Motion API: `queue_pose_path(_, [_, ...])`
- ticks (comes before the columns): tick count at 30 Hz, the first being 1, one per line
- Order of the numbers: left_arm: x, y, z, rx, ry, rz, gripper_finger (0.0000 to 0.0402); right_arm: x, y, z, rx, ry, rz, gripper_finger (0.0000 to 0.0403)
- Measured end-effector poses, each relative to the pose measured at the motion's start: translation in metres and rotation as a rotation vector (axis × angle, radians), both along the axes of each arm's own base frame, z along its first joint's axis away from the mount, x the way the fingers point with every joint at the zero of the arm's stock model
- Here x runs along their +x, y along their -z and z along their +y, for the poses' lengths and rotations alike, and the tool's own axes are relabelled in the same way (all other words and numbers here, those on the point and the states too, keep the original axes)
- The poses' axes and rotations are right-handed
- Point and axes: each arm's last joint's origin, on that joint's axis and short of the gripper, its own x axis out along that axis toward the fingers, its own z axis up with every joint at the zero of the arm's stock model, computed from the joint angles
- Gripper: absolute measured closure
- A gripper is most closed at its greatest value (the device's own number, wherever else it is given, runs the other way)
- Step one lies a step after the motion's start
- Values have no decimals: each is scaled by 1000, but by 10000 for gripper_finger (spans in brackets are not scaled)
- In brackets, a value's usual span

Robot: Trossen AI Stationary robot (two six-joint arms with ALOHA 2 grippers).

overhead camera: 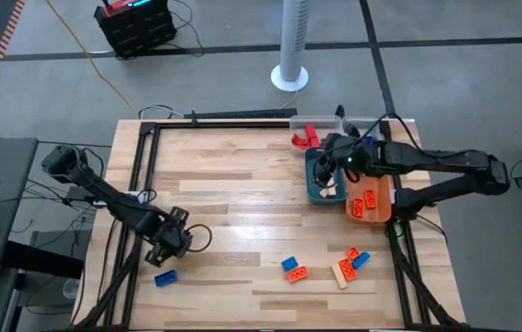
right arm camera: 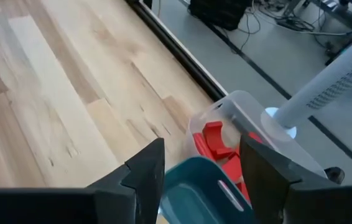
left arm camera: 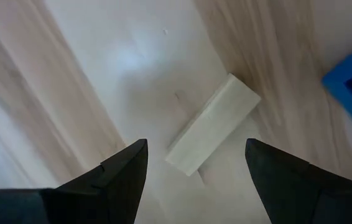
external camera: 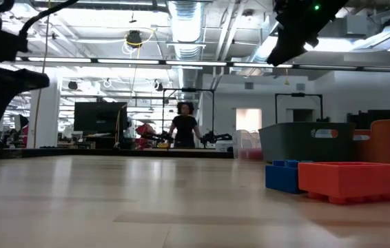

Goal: Sort blocks
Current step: Put the brown block into the blue bin

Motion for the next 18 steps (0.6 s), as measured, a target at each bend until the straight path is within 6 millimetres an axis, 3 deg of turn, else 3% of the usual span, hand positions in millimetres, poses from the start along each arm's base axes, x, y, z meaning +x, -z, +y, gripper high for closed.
queue_pose_path(6, [-1, 11, -5, 29, 40, 30, 139, 1, -2, 3, 2, 3, -28, 200])
queue_pose_path(18, [18, 59, -25, 193, 209, 307, 191, 1, -2, 4, 6, 5, -37, 200])
